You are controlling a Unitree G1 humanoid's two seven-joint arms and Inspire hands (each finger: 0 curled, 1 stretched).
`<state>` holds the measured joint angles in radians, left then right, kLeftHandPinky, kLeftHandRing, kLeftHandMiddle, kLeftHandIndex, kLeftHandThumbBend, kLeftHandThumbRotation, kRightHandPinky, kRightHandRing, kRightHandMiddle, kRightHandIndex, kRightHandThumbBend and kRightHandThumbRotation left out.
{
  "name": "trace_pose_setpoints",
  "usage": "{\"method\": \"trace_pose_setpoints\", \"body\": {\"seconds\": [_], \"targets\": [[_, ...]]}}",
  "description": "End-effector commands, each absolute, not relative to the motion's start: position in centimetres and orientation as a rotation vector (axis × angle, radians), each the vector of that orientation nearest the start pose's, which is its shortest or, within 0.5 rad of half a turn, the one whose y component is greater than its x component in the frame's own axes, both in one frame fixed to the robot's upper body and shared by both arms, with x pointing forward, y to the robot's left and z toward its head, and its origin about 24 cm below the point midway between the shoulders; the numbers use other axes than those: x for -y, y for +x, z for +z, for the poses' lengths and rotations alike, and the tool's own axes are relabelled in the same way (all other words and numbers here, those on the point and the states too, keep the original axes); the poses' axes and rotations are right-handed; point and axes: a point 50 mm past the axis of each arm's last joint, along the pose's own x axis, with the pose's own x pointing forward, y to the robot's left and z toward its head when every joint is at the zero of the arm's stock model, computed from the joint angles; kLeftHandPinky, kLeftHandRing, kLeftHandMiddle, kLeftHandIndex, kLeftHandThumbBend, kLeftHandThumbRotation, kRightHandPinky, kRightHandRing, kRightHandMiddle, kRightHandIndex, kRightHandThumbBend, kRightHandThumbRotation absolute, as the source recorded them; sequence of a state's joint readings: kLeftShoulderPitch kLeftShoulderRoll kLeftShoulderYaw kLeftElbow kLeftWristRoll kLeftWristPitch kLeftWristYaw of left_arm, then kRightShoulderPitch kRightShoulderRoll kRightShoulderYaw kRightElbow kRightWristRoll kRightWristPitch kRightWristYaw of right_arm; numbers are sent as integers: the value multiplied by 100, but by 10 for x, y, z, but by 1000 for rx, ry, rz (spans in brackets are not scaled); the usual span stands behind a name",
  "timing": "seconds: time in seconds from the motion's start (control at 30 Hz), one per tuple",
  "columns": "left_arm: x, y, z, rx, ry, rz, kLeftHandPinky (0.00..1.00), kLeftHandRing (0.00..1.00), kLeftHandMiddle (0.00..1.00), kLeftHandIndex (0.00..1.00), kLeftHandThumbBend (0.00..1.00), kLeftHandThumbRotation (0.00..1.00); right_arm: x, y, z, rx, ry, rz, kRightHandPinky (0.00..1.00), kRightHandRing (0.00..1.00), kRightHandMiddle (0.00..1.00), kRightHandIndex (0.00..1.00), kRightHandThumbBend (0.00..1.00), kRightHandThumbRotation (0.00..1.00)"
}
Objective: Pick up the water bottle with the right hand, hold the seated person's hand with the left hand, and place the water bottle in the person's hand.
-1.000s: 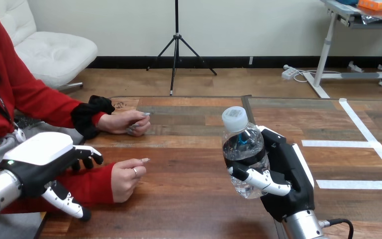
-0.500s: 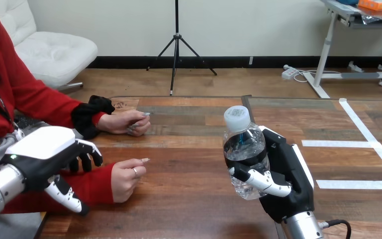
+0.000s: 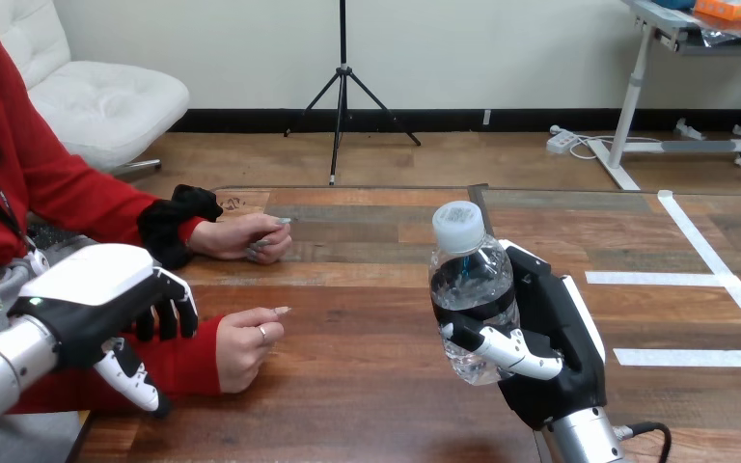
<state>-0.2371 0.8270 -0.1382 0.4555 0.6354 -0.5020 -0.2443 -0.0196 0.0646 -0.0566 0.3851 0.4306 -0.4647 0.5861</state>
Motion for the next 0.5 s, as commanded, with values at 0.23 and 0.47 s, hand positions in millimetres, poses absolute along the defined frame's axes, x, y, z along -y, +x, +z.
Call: {"method": "trace_pose_setpoints", "body": {"seconds": [0.23,0.47], "targets": [[-264,287,81,38,1439,-546,49,50,52,53,97,7,121,244,33,340,462,387,11,17,28,43,91,1],[-261,287,80,46,1433,-554,48,49,52,52,96,7,121,242,34,345,465,383,11,16,27,43,92,2]]}}
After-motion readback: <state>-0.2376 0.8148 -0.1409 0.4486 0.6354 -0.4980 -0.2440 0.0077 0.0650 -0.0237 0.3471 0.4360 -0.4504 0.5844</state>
